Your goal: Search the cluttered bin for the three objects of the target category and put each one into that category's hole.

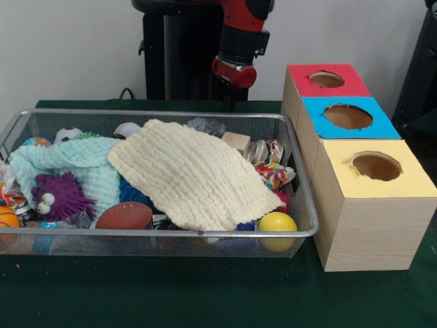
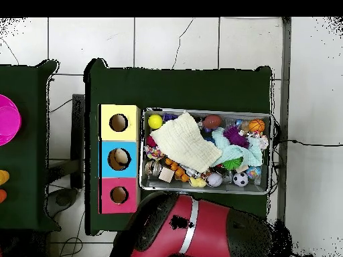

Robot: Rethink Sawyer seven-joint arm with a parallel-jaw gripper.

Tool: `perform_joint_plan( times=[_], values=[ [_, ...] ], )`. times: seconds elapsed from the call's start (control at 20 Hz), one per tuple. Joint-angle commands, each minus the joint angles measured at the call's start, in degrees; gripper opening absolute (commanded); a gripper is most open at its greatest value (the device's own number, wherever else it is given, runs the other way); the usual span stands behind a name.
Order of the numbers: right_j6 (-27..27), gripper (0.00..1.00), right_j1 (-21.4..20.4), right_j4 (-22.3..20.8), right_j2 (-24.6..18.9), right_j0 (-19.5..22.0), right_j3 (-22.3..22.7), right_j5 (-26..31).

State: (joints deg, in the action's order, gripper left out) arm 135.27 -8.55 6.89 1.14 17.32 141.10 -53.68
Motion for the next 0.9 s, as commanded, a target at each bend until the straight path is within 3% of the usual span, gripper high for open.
perform_joint_plan(
  times=[0.05, 0.3, 0.55, 0.9],
  values=[
    [5.6, 0.0, 10.5, 7.5, -1.9, 0.6, -14.3, 15.2],
    [4.9, 0.0, 8.1, 8.7, -2.0, -0.5, -12.6, 16.5],
    [6.7, 0.0, 6.9, 8.2, -2.9, -1.5, -11.1, 15.1],
    [9.3, 0.0, 4.4, 11.1, -3.0, -3.8, -7.9, 14.5]
  ],
)
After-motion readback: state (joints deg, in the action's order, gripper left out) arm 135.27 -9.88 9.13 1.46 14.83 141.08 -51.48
